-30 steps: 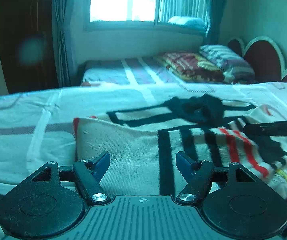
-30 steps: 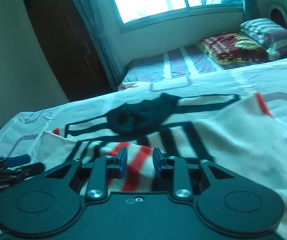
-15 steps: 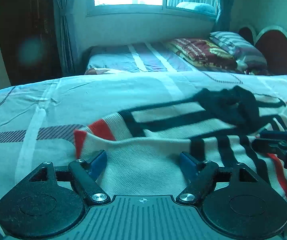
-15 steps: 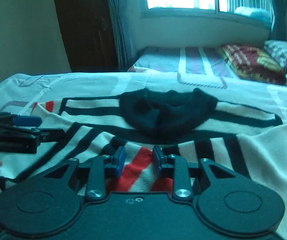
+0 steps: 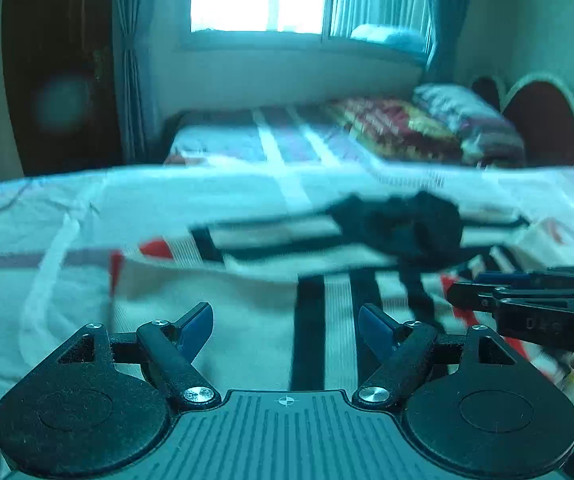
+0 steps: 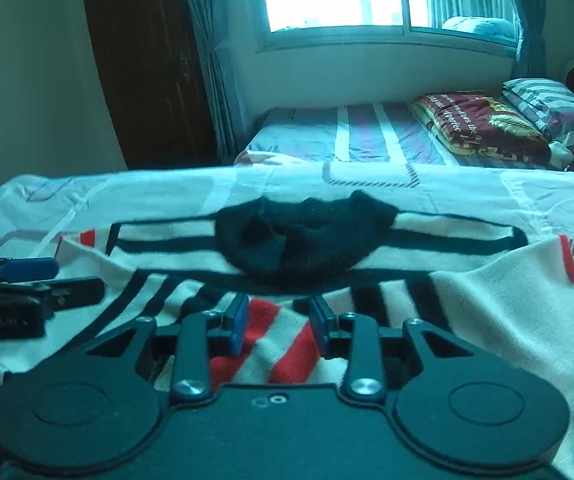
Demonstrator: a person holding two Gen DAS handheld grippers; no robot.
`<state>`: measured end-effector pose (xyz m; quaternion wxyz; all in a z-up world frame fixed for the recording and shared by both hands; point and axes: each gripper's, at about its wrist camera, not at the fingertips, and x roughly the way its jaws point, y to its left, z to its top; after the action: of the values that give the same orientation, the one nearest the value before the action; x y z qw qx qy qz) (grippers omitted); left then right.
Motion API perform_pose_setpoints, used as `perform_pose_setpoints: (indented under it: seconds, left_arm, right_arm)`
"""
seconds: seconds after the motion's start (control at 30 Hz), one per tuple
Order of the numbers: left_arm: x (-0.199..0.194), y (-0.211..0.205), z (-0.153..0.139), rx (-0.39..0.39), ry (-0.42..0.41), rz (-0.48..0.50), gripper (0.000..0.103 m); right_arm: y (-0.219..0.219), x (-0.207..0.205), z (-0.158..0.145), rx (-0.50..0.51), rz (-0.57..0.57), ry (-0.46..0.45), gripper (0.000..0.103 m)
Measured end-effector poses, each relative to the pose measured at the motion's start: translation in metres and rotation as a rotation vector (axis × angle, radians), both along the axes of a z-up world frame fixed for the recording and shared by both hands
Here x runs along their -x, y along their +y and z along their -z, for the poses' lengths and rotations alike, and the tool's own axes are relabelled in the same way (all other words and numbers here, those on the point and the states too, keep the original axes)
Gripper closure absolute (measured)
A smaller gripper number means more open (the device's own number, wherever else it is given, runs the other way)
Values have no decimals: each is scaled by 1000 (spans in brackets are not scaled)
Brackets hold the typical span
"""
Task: Fold small clothes
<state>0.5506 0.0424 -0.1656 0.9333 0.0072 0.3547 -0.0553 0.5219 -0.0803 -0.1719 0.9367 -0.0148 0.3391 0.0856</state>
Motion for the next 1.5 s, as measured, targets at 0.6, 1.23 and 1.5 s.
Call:
perform_pose_setpoints:
  seconds: [0.6,1.23,1.5]
  left_arm:
    - [57,41,-13,-16,-39,-78,21]
    - [118,42,9,-25,-5,-46,18]
    - [195,65,0,37,63,-11,18]
  right_arm:
    - [-111,49,-20,14,262,-35,70]
    - [-158,118,-13,-69,302,-64,88]
    - [-184,203,-25,-166,270,0,59]
